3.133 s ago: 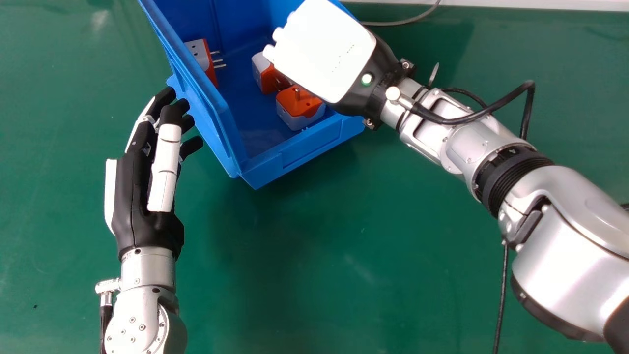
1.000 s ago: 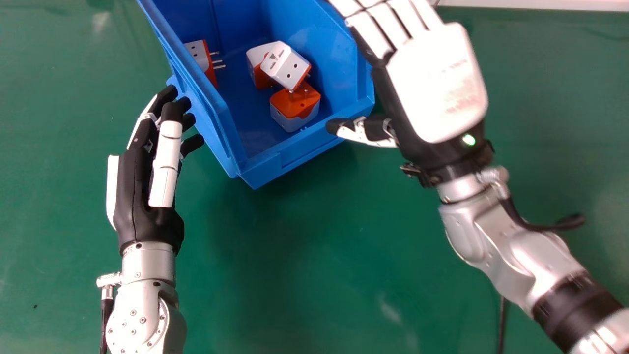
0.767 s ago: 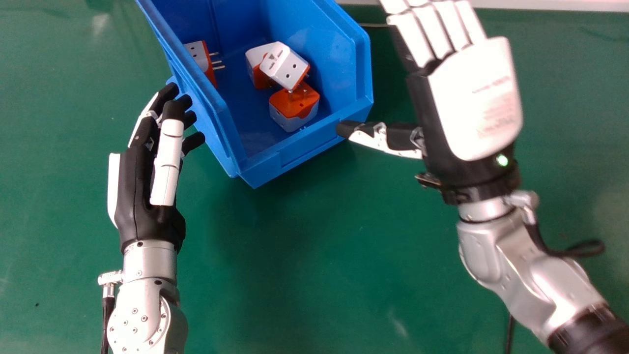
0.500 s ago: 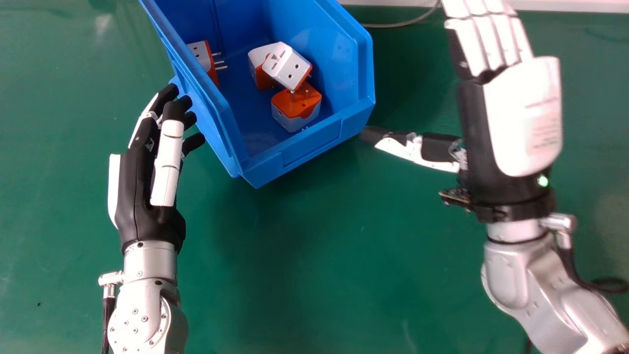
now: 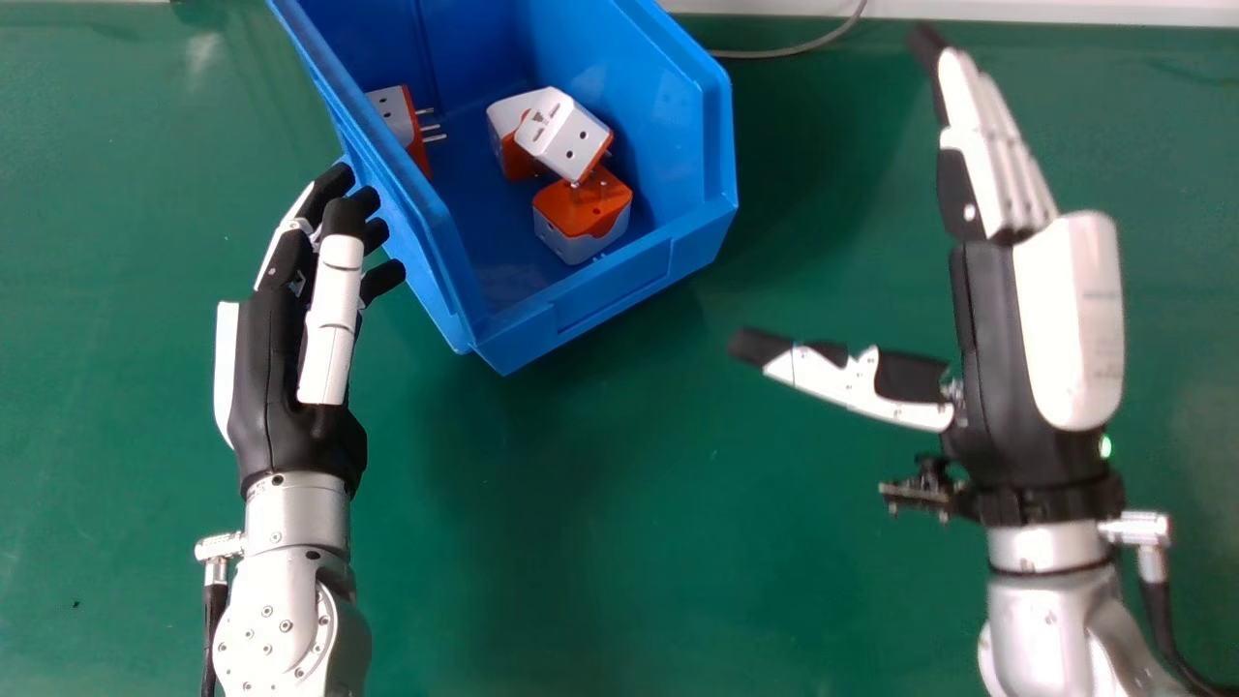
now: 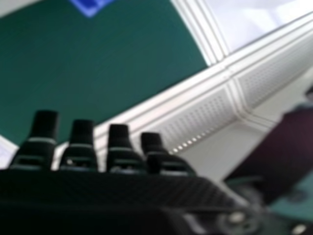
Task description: Pick all objects and put in blue box
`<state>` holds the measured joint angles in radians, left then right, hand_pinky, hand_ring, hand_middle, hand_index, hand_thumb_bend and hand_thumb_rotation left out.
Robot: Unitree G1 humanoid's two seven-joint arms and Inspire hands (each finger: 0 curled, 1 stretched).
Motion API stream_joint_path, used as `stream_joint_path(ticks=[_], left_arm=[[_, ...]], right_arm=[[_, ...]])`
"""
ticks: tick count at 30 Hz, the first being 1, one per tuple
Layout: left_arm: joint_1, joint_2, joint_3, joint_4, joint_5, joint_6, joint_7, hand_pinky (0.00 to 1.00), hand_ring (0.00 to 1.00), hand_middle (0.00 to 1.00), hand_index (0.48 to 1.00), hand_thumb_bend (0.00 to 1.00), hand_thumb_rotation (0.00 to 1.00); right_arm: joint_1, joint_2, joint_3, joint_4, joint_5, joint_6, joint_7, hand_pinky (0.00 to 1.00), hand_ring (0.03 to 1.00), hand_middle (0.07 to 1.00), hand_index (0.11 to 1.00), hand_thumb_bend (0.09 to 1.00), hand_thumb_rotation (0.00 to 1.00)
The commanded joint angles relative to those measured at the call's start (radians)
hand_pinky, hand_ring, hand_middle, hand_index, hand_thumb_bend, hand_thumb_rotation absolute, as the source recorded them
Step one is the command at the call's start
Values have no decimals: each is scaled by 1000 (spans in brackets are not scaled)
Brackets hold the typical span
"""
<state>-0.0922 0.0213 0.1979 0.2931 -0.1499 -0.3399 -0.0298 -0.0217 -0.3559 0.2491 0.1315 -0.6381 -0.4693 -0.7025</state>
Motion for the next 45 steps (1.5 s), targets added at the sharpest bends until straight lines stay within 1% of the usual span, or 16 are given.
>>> stream_joint_path(ticks=[1,2,3,5,8,9,11,12,16,19,25,28,30,34,37,45], left_arm=[[-5,12,5,-14,-6,-20,-12,779,842,848,841,709,768],[-3,15,6,-16,-7,-18,-14,779,842,848,841,709,768],[-2,17,8,-18,-8,-18,-16,778,841,848,840,712,767],[2,21,11,-20,-12,-22,-20,778,841,848,840,712,767],[13,21,18,-39,-29,-9,-30,778,841,848,840,712,767],[18,21,20,-46,-33,-6,-33,777,840,847,841,710,767],[25,23,24,-51,-33,-12,-37,777,840,847,841,710,767],[27,25,25,-50,-29,-16,-36,779,842,849,843,707,762],[32,28,28,-52,-24,-23,-35,779,842,849,843,707,762],[35,32,24,-55,-9,-29,-28,787,845,852,845,694,762],[30,33,26,-50,-5,-26,-24,789,846,852,846,689,765],[28,33,27,-49,-9,-21,-25,794,848,854,849,680,769],[27,31,29,-49,-18,-19,-30,796,848,854,849,674,774],[23,33,30,-47,-16,-21,-27,796,846,853,849,673,776],[20,38,31,-43,-10,-21,-24,795,845,851,847,669,776],[20,43,33,-35,-12,-18,-28,798,846,851,849,659,781]], right_arm=[[39,22,-25,-32,87,-49,53,833,915,933,938,765,629],[49,35,-29,-30,117,-64,72,833,915,933,938,765,629],[53,50,-32,-20,152,-86,89,819,910,933,938,743,694],[62,85,-41,-14,207,-101,121,819,910,933,938,743,694],[86,131,-57,-23,261,-87,168,819,910,933,938,743,694],[94,146,-63,-24,287,-85,190,819,906,931,937,731,743],[108,173,-74,-24,338,-76,233,819,906,931,937,731,743],[115,184,-79,-22,365,-74,257,816,900,927,934,711,786],[130,212,-98,-15,417,-60,325,816,900,927,934,711,786],[130,231,-115,-9,423,-62,350,814,898,927,933,678,813],[128,248,-138,3,399,-62,379,806,894,927,931,664,843],[126,254,-147,4,393,-58,389,799,890,927,931,656,870],[123,256,-154,7,385,-57,394,792,886,926,929,652,889],[116,264,-162,14,388,-59,405,789,884,925,928,648,906],[112,272,-167,15,384,-57,409,786,882,925,927,644,934],[110,282,-176,13,373,-50,411,785,880,924,924,638,951]])
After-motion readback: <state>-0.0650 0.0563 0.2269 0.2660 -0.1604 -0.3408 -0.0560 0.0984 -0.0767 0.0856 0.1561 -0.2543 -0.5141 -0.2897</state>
